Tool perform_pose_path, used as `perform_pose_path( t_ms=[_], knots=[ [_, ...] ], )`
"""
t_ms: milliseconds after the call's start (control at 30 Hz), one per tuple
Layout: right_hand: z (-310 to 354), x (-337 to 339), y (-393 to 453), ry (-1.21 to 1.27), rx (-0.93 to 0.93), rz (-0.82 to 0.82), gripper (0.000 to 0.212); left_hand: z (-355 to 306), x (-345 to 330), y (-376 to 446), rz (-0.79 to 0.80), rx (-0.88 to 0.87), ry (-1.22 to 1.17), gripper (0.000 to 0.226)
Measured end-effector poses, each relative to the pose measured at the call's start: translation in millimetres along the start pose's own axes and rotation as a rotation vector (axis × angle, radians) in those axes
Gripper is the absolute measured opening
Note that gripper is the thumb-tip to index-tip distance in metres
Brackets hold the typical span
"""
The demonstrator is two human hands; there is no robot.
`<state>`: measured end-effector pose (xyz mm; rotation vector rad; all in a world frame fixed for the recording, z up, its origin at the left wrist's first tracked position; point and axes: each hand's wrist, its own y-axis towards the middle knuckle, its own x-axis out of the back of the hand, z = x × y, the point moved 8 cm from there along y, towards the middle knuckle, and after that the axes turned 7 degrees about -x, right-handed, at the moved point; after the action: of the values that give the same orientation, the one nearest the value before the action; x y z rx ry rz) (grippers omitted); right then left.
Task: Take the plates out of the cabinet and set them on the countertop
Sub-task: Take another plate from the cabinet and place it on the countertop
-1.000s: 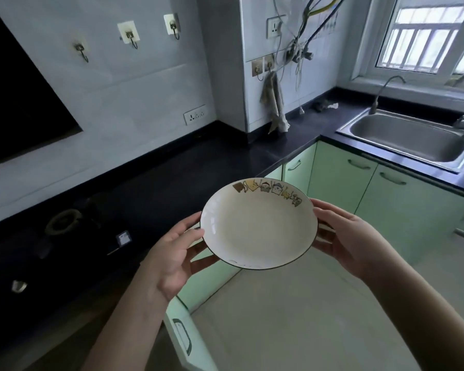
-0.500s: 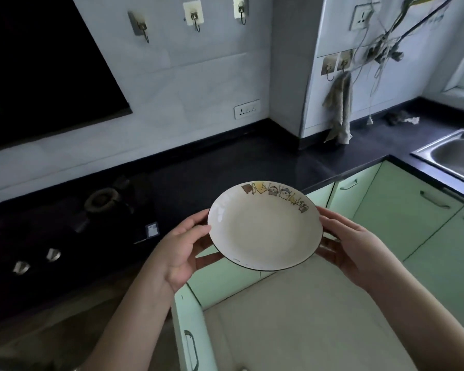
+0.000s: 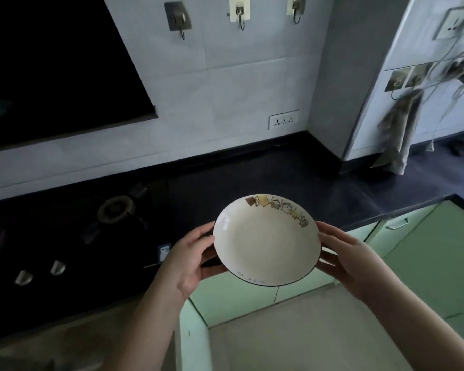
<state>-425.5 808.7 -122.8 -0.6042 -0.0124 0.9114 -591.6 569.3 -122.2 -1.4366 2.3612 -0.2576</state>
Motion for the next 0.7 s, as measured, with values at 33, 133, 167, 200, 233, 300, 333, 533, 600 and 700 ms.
perform_pose_path(
  t_ms=[33,133,167,200,233,300,333,533,600,700],
  knots=[
    [2,-1,13,-0.010,-0.001,0.004,0.024,2,1,10,-0.020,0.006,0.001,0.030],
    [12,-4,51,-0.055,0.003,0.031,0.027,9,-2,38,-0.074,0.018,0.011,0.030],
    [16,-4,64,-0.061,0.003,0.042,0.029,11,-5,47,-0.096,0.019,0.019,0.031],
    [21,-3,76,-0.058,-0.002,0.060,0.030,12,-8,55,-0.122,0.024,0.027,0.031],
    [26,-4,88,-0.050,-0.011,0.088,0.031,14,-10,62,-0.151,0.031,0.027,0.032],
    [34,-3,113,-0.041,-0.042,0.131,0.028,14,-14,77,-0.195,0.047,0.024,0.033],
    [35,-1,125,-0.043,-0.060,0.137,0.025,15,-16,85,-0.209,0.056,0.025,0.033],
    [36,-4,187,-0.135,-0.151,0.196,0.022,21,-13,120,-0.305,0.088,0.000,0.028],
    [33,-13,205,-0.170,-0.168,0.203,0.022,24,-5,126,-0.340,0.102,-0.005,0.027],
    [24,-31,228,-0.194,-0.189,0.202,0.023,29,12,137,-0.376,0.111,-0.014,0.023]
  ],
)
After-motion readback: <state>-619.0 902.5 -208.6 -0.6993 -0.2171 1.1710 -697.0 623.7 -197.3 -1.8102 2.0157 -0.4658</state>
